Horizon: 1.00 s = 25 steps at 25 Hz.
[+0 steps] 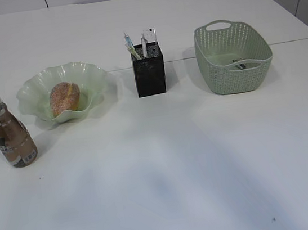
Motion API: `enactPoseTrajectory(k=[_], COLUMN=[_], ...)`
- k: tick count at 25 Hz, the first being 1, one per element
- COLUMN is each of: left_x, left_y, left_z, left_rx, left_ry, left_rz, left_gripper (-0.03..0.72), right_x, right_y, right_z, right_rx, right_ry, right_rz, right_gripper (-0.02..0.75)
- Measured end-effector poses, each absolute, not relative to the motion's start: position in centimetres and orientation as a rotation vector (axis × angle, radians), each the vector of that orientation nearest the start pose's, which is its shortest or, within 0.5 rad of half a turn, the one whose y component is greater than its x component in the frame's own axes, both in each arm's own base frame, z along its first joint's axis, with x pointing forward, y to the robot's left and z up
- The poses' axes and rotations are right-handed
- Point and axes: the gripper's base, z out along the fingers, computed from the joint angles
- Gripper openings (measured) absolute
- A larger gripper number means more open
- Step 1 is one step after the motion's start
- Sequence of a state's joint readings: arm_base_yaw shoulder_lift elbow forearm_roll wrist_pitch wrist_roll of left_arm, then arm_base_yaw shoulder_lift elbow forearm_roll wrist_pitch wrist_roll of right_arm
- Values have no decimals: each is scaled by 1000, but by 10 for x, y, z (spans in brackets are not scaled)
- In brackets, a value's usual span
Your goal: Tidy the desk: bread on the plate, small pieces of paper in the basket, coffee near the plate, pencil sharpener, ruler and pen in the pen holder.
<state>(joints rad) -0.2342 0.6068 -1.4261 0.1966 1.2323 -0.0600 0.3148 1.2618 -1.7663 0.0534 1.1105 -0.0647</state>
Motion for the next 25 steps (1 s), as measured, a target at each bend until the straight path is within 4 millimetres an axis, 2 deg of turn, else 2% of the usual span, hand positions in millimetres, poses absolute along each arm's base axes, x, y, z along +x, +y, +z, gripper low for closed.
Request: enactPoseTrajectory(k=[3,4,6,12,13,14,15,16,20,21,24,25], left_x=[0,-4,-13,-39,-42,-44,-46,-48,-51,-52,-59,-63], left_y=[17,16,15,7,5,4,3,2,1,1,2,3], left_z=[512,515,522,537,539,540,541,541,540,540,539,539], left_rx=[112,129,164,261,276,284,292,297,310,312,314,314], left_ry=[1833,1821,1788,1687,1677,1668,1660,1656,1651,1649,1632,1622], left_rz=[12,6,-18,-161,-191,-211,-226,-237,-264,-268,-275,-274], left_gripper=[542,542,542,542,542,542,542,542,542,542,542,542], right_x=[195,195,171,132,132,112,102,85,47,46,25,25], right_y=[80,80,81,79,79,76,74,69,53,52,34,33], right_z=[524,524,531,541,541,548,551,556,564,564,564,563], right_rx=[-474,-474,-521,-667,-667,-698,-706,-708,-652,-649,-520,-516], right_ry=[2020,2020,2007,1949,1949,1885,1860,1813,1750,1747,1743,1746], right_rz=[341,341,451,524,524,552,557,556,523,517,429,425], right_gripper=[356,356,356,356,356,356,356,356,356,356,367,367])
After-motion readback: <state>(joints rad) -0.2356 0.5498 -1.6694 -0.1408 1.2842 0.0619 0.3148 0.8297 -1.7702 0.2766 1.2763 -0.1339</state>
